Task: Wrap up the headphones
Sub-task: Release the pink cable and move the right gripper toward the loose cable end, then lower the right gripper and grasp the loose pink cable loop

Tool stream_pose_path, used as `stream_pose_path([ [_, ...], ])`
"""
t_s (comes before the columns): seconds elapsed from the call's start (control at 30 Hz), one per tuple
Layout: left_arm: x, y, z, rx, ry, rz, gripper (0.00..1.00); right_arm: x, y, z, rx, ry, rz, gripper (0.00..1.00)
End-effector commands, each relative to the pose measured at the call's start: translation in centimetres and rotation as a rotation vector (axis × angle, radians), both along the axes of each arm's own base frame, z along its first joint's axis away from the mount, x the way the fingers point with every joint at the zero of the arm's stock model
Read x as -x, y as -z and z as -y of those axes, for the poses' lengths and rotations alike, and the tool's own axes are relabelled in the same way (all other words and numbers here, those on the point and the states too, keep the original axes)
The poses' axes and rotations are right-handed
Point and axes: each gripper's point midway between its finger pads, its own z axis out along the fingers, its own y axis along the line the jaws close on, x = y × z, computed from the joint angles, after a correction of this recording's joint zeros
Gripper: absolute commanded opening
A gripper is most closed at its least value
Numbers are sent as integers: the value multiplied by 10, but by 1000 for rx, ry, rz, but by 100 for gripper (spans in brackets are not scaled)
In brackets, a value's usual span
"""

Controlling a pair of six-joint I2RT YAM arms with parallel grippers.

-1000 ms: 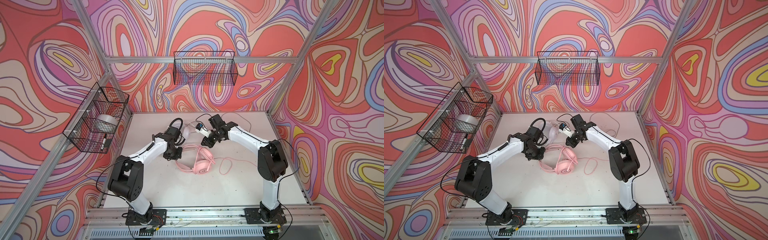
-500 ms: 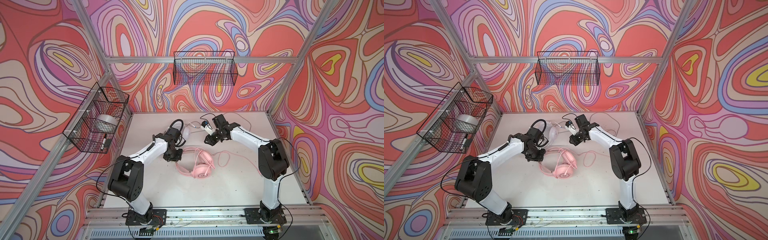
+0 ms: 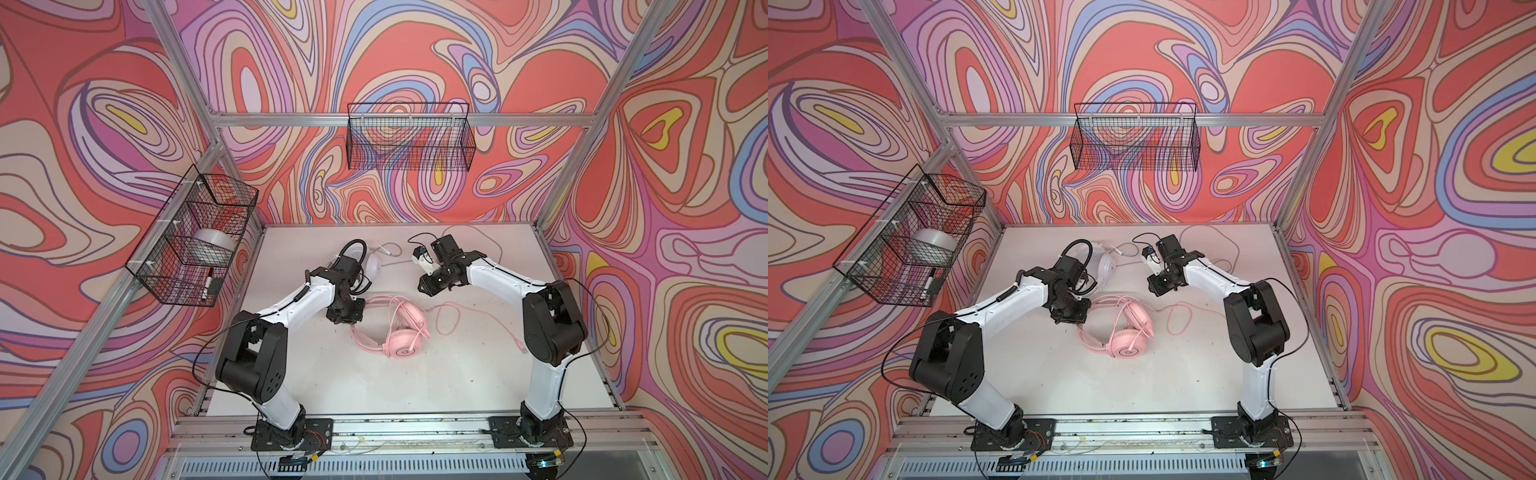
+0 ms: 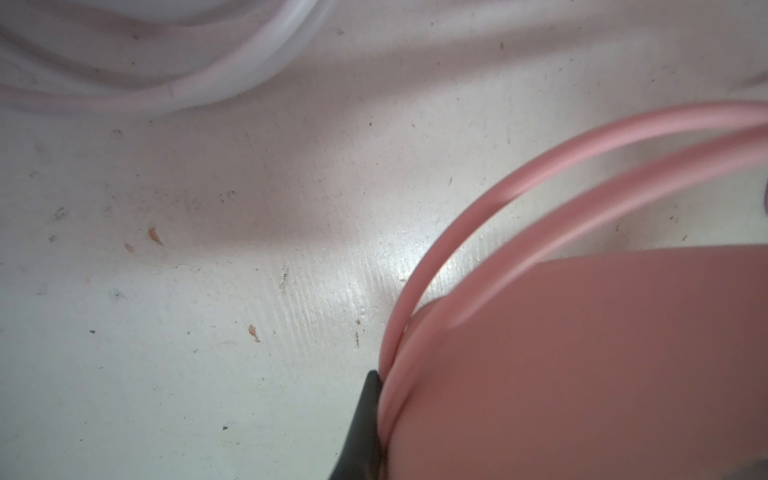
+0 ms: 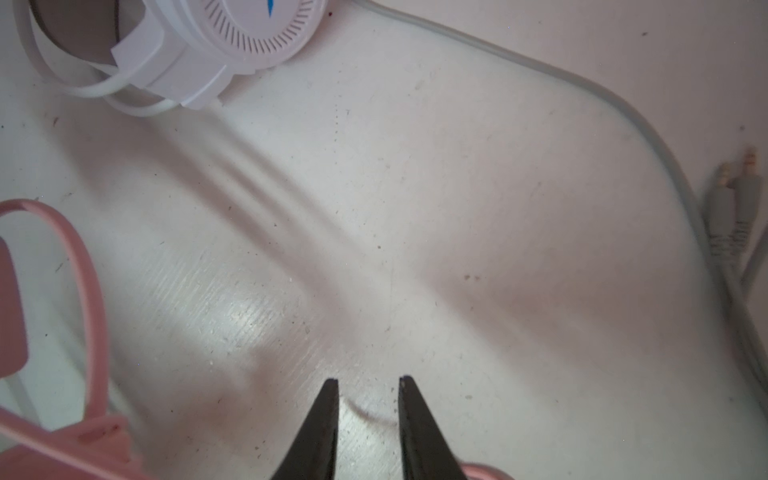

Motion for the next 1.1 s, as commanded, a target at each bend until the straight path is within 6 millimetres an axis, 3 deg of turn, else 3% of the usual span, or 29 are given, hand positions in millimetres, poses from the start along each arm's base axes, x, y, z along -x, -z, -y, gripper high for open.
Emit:
stream_pose_path([
  [0.0, 4, -10, 9, 55, 20, -3, 0, -3, -31, 17, 5, 95, 87, 30],
  [0.1, 4, -10, 9, 58, 21, -3, 0, 4, -39, 32, 28, 163, 98, 30],
  [0.23, 4, -11, 10, 63, 21, -1, 0, 20, -36, 57, 89, 278, 69, 32],
  [0.57, 1, -18, 13, 86, 17, 17, 0, 66, 2, 108, 195, 513, -51, 33],
  [0.83, 2, -17, 13, 87, 19, 15, 0, 87, 29, 109, 163, 635, -186, 33],
  [1.07, 2, -17, 13, 86, 16, 17, 0, 95, 49, 98, 96, 695, -282, 32],
])
